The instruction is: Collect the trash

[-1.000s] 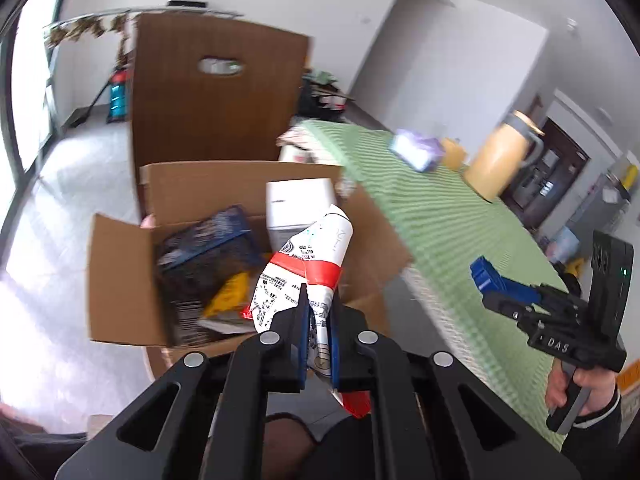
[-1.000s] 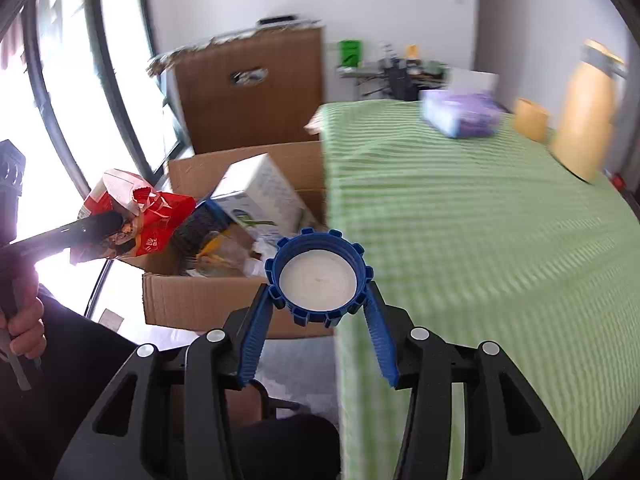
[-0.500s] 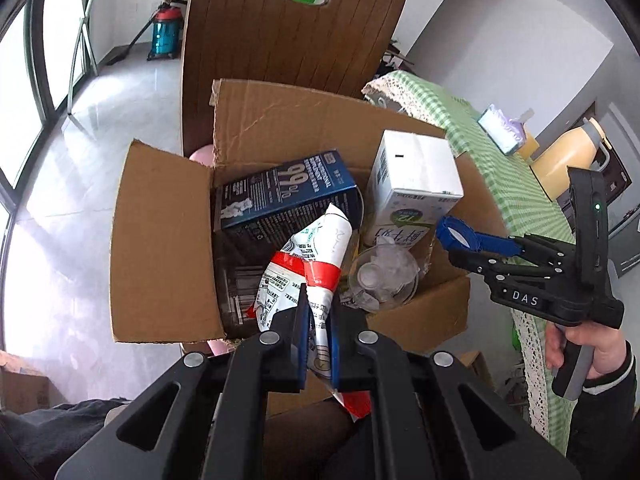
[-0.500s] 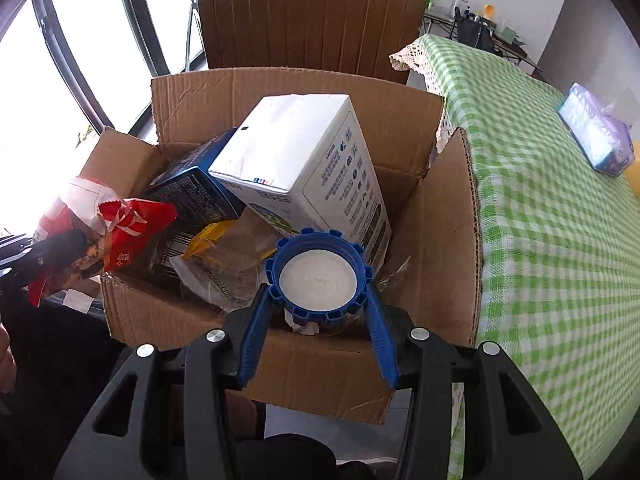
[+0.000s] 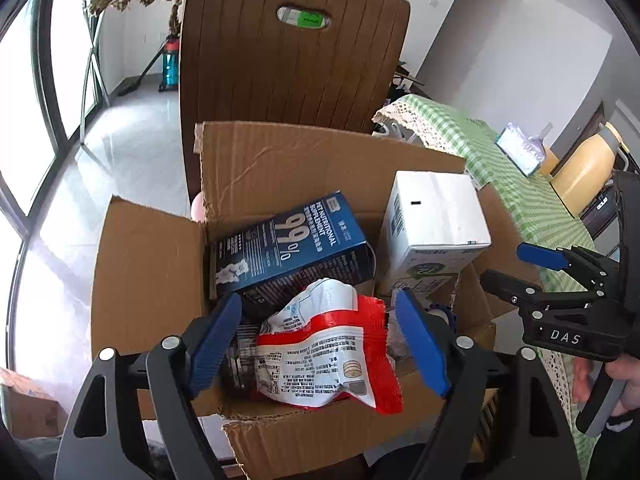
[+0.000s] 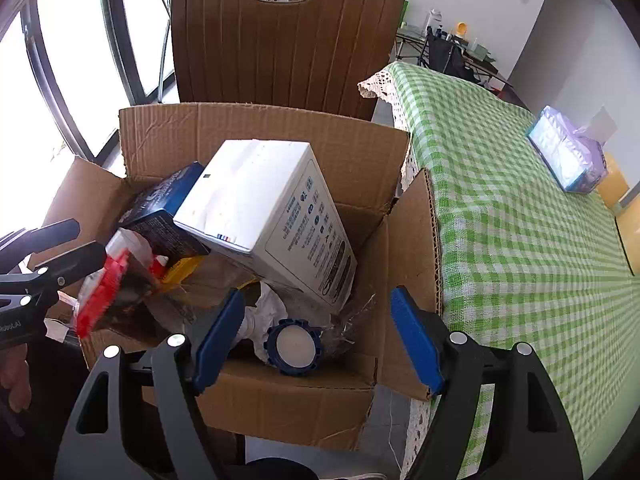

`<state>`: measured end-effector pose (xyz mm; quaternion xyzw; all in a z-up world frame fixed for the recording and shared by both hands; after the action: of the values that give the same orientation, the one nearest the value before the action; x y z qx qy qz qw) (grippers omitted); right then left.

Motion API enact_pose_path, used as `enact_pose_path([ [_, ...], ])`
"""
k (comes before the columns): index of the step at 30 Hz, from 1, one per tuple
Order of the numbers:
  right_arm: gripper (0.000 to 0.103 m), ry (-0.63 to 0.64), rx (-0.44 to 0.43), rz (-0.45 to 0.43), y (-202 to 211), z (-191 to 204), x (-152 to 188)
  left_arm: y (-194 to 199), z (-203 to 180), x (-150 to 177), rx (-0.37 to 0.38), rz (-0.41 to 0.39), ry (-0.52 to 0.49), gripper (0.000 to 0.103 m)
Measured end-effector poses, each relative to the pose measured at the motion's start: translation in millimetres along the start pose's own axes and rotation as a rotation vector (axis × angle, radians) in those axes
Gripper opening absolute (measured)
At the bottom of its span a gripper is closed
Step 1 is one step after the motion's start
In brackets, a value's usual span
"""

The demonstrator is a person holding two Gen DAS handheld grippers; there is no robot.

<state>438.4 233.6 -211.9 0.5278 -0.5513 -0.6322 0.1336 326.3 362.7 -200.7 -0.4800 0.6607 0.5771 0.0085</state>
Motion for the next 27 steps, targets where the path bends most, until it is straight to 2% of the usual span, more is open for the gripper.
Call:
enact_pose_path([
  [3,0.072,-0.017,-0.008,-0.035,16.8,-2.6,-5.3,18.9,-8.2,-11.2,-0.012,-0.065,-0.031,0.085],
  [8,0.072,-0.060,0.010,-0.123,58.1,-15.6,-15.3,59.3,-28.0,-30.6,-0.009,-0.173,-0.075,0.089],
  [14,0.072,-0.114,0.066,-0.305,131.4,-42.5,-22.1,130.5,-69.5,-57.9,-0.022,-0.399,-0.156,0.092],
  [16,0.078,-0.130,0.102,-0.370,158.1,-52.8,-20.3,155.2,-87.8,-65.2,-0.009,-0.473,-0.171,0.094],
  [20,0.080,-0.178,0.187,-0.514,220.0,-77.8,-6.7,199.5,-127.8,-71.2,0.042,-0.594,-0.197,0.095],
  [22,0.086,-0.205,0.240,-0.577,250.2,-91.6,6.3,220.6,-149.1,-69.2,0.066,-0.653,-0.215,0.095],
  [24,0.086,-0.223,0.284,-0.611,274.0,-104.1,21.7,238.3,-171.4,-64.9,0.090,-0.694,-0.234,0.095],
  [27,0.086,-0.256,0.335,-0.633,301.3,-121.4,49.2,254.6,-202.1,-54.7,0.129,-0.713,-0.264,0.095],
])
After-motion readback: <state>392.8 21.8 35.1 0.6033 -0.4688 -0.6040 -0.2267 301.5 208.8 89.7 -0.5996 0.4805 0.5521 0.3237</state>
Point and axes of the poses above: each gripper's, at about its wrist camera, not at the fingertips, and y roughly against the way its jaws point, z to its left, x to its underside, the point moved 10 cm from there along -y, roughly the way its jaws point, and after that the axes turned 7 degrees about y, right-handed, at the moved point
